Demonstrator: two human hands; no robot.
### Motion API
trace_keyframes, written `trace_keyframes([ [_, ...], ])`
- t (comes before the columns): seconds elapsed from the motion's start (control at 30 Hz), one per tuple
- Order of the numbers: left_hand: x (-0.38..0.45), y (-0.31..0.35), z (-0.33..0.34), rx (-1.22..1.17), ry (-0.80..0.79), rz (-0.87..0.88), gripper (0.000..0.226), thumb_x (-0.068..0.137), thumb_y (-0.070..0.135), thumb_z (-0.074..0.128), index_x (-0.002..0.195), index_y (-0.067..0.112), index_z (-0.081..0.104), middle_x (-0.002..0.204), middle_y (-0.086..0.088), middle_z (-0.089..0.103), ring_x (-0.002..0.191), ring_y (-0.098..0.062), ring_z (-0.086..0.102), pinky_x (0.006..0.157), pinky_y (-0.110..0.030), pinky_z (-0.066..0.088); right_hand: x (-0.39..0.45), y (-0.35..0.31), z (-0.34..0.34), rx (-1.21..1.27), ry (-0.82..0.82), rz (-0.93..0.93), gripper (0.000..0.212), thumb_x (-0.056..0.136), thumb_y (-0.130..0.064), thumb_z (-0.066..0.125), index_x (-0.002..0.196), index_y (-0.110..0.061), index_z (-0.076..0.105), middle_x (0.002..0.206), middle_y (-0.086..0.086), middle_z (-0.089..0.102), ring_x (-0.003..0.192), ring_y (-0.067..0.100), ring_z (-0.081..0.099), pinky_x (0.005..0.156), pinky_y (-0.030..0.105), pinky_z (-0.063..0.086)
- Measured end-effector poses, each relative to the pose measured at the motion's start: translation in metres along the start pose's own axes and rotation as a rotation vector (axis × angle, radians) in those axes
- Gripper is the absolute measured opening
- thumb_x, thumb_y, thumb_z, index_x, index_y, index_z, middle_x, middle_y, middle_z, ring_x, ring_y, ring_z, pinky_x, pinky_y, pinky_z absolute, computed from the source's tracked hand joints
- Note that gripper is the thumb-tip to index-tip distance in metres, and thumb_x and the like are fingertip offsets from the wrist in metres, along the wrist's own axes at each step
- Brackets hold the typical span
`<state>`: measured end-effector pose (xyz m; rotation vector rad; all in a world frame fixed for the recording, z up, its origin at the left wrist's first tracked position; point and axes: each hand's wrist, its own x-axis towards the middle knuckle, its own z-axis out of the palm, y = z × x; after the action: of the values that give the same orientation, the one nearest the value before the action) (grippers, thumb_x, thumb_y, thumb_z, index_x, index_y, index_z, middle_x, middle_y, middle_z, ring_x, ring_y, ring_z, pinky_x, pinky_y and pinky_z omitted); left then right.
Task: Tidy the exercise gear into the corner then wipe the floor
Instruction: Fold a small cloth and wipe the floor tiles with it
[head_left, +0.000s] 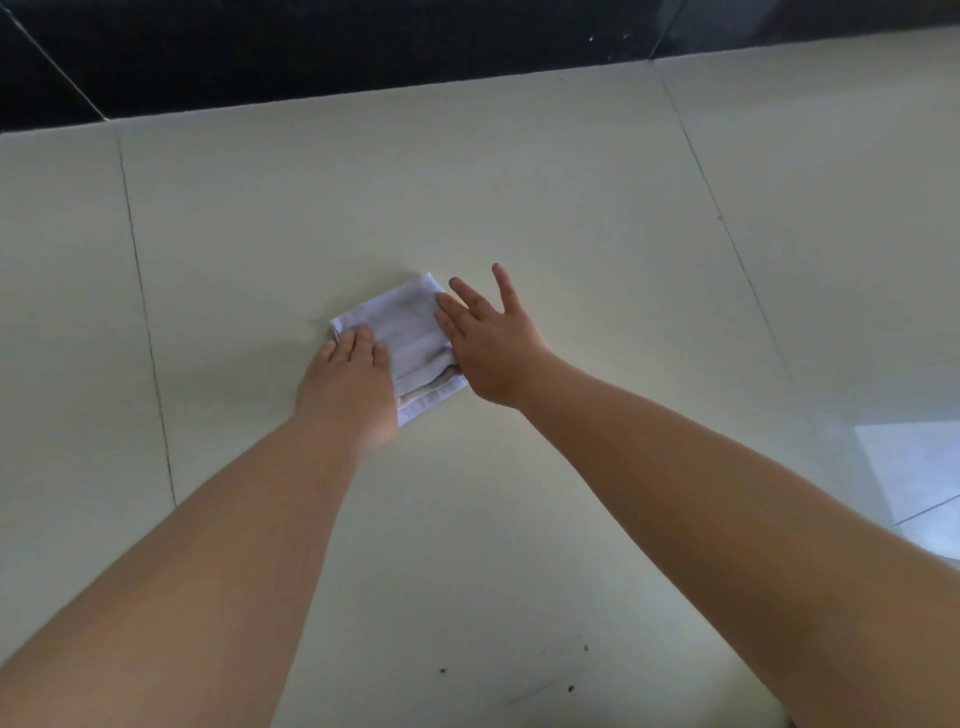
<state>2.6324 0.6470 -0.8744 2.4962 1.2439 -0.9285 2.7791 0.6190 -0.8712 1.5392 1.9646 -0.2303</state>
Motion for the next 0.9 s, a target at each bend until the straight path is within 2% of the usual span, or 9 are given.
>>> trace_keyframes([
  [0.13, 0.034, 0.027, -0.029, -0.059, 0.029, -0.042, 0.061, 0.100, 0.028, 0.035, 0.150, 0.004, 0.010, 0.159, -0.015, 0.004, 0.149, -0.024, 0.005, 0.119, -0.031, 0.009, 0.015, 0.056, 0.011, 0.000, 0.076, 0.004, 0.059, 0.100, -0.035, 0.029, 0.150, -0.011, 0.009, 0.160, 0.002, 0.003, 0.148, 0.022, -0.006, 0.114, 0.055, -0.010],
  [0.27, 0.076, 0.081, -0.062, -0.070, 0.077, -0.054, 0.061, 0.100, 0.027, 0.034, 0.150, 0.002, 0.008, 0.159, -0.015, 0.002, 0.149, -0.024, 0.004, 0.118, -0.032, 0.012, 0.012, 0.122, 0.035, 0.044, 0.070, 0.066, 0.058, 0.100, -0.037, 0.029, 0.150, -0.013, 0.011, 0.160, 0.000, 0.003, 0.148, 0.020, -0.007, 0.115, 0.054, -0.011],
  [0.57, 0.141, 0.240, -0.120, -0.162, 0.169, 0.114, 0.057, 0.101, 0.028, 0.028, 0.150, 0.006, 0.010, 0.160, -0.010, 0.003, 0.149, -0.022, 0.003, 0.119, -0.033, 0.010, -0.046, 0.268, 0.123, 0.136, -0.035, 0.346, 0.057, 0.099, -0.026, 0.028, 0.151, -0.016, 0.007, 0.160, -0.006, 0.003, 0.148, 0.017, -0.006, 0.115, 0.055, -0.009],
  [0.7, 0.139, 0.268, -0.118, -0.150, 0.152, 0.211, 0.058, 0.099, 0.025, 0.033, 0.149, 0.006, 0.013, 0.160, -0.009, 0.003, 0.149, -0.021, 0.001, 0.119, -0.033, 0.010, -0.075, 0.271, 0.151, 0.304, -0.039, 0.464, 0.056, 0.099, -0.021, 0.027, 0.151, -0.016, 0.006, 0.160, -0.006, 0.003, 0.148, 0.018, -0.008, 0.115, 0.054, -0.009],
  [0.9, 0.085, 0.228, -0.076, -0.067, 0.103, 0.286, 0.060, 0.096, 0.027, 0.030, 0.150, 0.006, 0.014, 0.161, -0.008, 0.001, 0.150, -0.020, 0.001, 0.120, -0.035, 0.003, -0.108, 0.181, 0.154, 0.576, 0.054, 0.507, 0.056, 0.099, -0.017, 0.027, 0.151, -0.013, 0.004, 0.160, -0.003, 0.002, 0.148, 0.020, -0.008, 0.114, 0.054, -0.012],
])
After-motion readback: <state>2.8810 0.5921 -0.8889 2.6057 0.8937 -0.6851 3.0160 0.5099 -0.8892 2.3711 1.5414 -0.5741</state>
